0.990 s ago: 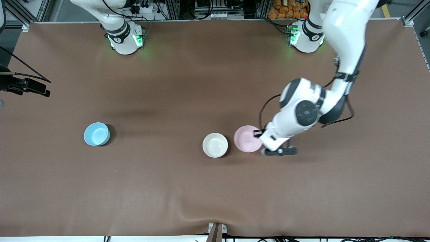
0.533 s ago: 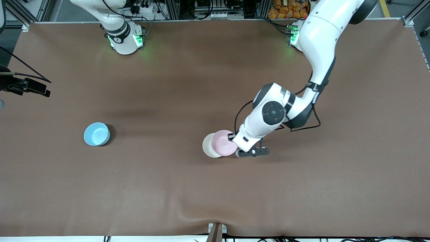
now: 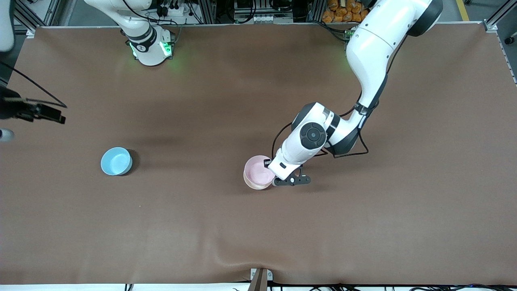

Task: Stack pink and blue bowls on white bowl
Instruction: 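Release the pink bowl while the right gripper reaches the blue bowl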

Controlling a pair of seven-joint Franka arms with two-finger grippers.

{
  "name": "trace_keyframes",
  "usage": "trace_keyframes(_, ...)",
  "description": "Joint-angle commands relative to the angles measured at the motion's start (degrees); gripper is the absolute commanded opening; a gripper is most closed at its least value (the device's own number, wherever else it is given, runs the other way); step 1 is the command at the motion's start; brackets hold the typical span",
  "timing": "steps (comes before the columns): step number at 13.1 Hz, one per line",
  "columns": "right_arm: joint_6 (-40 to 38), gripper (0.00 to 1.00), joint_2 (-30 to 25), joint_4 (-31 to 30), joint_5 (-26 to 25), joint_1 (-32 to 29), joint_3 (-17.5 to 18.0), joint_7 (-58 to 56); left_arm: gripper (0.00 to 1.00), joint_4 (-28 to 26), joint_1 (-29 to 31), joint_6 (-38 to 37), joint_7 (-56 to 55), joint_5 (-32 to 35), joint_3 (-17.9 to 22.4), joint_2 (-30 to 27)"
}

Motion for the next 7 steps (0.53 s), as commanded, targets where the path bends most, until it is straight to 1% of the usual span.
trace_keyframes(1, 6.2, 1.0, 2.3, -4.0, -0.6, -0.1, 0.3, -0.7, 0.0, 1.8, -1.0, 0.7, -1.1, -0.4, 0.8, 1.2)
trace_keyframes(4, 13.1, 1.0, 3.4, -8.5, -0.6, -1.2, 0.3, -5.1, 0.0, 1.8, -0.9, 3.5, -0.7, -0.4, 0.8, 2.0)
trace_keyframes(6, 14.2, 1.0, 4.9, -9.0, -0.6, -2.4, 0.3, -6.5, 0.0, 1.8, -0.9, 4.8, -0.9, -0.4, 0.8, 2.5)
trace_keyframes(7, 15.9, 1.0, 6.4, -9.0, -0.6, -2.5, 0.3, -7.0, 0.0, 1.8, -0.9, 4.7, -0.9, -0.4, 0.8, 2.6)
